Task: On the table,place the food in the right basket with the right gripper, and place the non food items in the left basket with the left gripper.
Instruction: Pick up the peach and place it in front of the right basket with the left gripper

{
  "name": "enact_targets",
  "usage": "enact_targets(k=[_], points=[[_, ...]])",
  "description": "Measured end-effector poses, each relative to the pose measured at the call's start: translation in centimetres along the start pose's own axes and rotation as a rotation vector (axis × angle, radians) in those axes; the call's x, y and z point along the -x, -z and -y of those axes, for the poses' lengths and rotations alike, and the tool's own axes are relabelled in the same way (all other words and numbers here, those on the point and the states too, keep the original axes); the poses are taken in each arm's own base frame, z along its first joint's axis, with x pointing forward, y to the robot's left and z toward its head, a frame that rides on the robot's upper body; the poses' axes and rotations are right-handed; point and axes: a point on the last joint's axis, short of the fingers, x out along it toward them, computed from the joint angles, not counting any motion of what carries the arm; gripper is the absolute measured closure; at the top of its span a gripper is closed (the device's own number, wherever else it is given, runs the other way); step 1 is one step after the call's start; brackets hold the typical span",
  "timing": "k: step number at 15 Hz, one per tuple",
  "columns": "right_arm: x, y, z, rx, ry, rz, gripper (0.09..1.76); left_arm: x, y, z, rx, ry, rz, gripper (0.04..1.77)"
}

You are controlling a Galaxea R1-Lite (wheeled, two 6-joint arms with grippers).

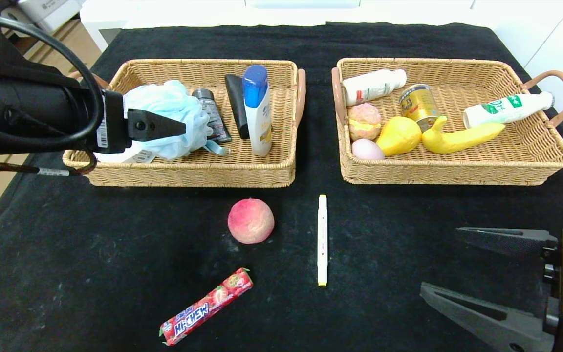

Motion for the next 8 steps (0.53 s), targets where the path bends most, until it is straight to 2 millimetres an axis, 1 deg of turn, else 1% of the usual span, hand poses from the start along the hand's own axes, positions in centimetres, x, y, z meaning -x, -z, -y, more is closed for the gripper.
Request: enact_targets(k=[6, 8], points=[[0.0, 0.0, 0.0, 0.0, 0.001, 0.001, 0.14, -0.4, 2.6, 2.6, -0.051, 0.082, -0.091, 0.1], [0.0, -0.1, 0.0, 0.0, 0.001, 0.003, 0.14, -0.6, 3.1, 3.3, -0.065, 0.101, -0.111, 0.1]])
